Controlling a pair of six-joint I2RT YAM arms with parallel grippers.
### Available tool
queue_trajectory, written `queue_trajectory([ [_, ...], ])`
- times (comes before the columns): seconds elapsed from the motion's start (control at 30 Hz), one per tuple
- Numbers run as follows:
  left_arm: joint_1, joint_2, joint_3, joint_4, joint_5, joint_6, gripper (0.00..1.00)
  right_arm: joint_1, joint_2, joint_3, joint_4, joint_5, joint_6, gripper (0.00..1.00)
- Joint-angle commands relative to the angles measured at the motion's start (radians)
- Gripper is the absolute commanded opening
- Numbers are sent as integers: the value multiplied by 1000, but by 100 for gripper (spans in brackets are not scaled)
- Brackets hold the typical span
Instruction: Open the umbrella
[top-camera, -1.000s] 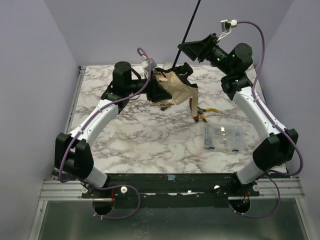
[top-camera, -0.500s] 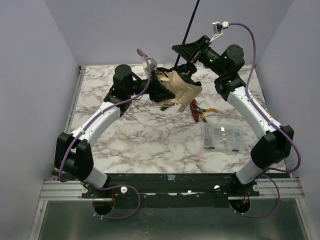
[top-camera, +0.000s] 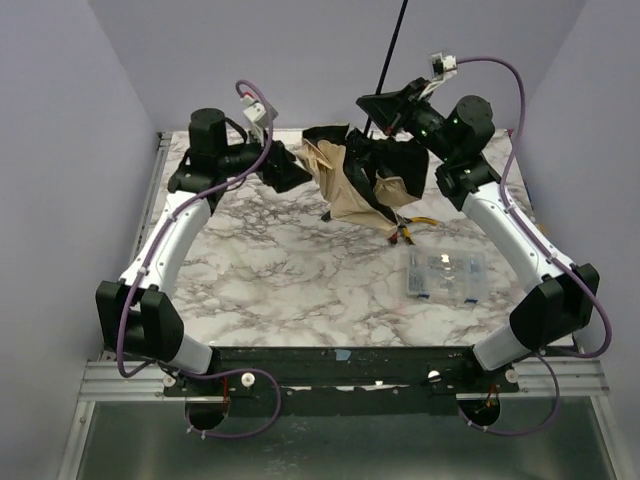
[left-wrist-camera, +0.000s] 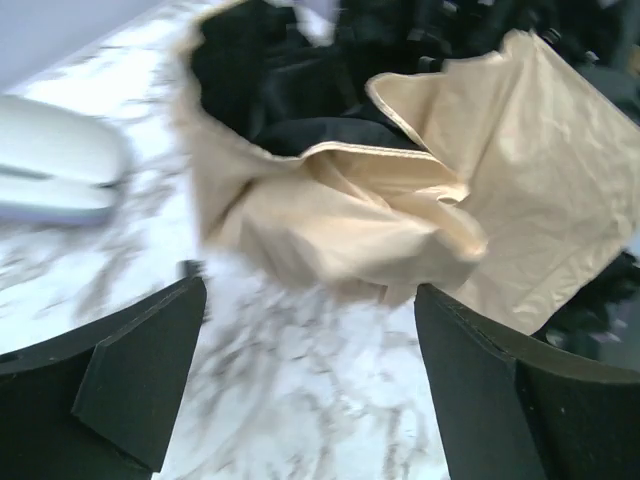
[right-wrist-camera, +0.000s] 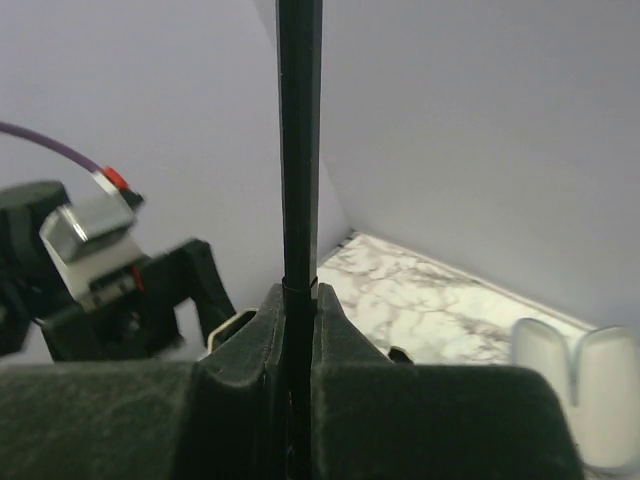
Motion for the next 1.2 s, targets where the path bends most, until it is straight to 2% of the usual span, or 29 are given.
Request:
queue_trajectory([
  [0.0,121,-7,162,-411,-181,259,89,-7,-76,-42,-1,147,-248,0],
  [0.13,219,-13,167,-443,-260,227,91,-7,-83,-98,-3,221,-374,0],
  [0.2,243,-35,139,-410,-303,203,92,-4,-82,-134,24,234,-385,0],
  [0.27,243,-63,105,-369,-388,155,98,11,-76,-161,56,222,-376,0],
  [0.33,243,-84,81,-342,-457,121,99,62,-72,-169,85,197,-397,0],
  [0.43,243,-113,65,-329,-481,133,98,161,-75,-191,157,173,-453,0],
  [0.5,243,-147,31,-291,-480,139,99,190,-78,-197,167,181,-464,0],
  [0.57,243,-196,-20,-228,-480,148,99,190,-81,-192,141,273,-484,0],
  [0.63,243,-243,-73,-163,-484,152,99,153,-85,-209,163,379,-569,0],
  [0.73,243,-272,-100,-134,-477,143,98,78,-70,-193,177,429,-544,0],
  [0.8,244,-266,-90,-144,-444,145,99,76,-56,-197,220,416,-546,0],
  [0.87,243,-245,-61,-173,-361,175,99,87,-46,-202,259,319,-473,0],
  [0.97,243,-209,-12,-203,-285,163,99,182,-40,-183,246,255,-432,0],
  [1.03,243,-204,-5,-189,-284,146,99,202,-58,-196,252,235,-403,0],
  [1.1,243,-201,0,-187,-292,139,99,196,-59,-165,192,343,-449,0],
  [1.17,243,-205,-2,-190,-290,144,98,133,-56,-171,221,404,-473,0],
])
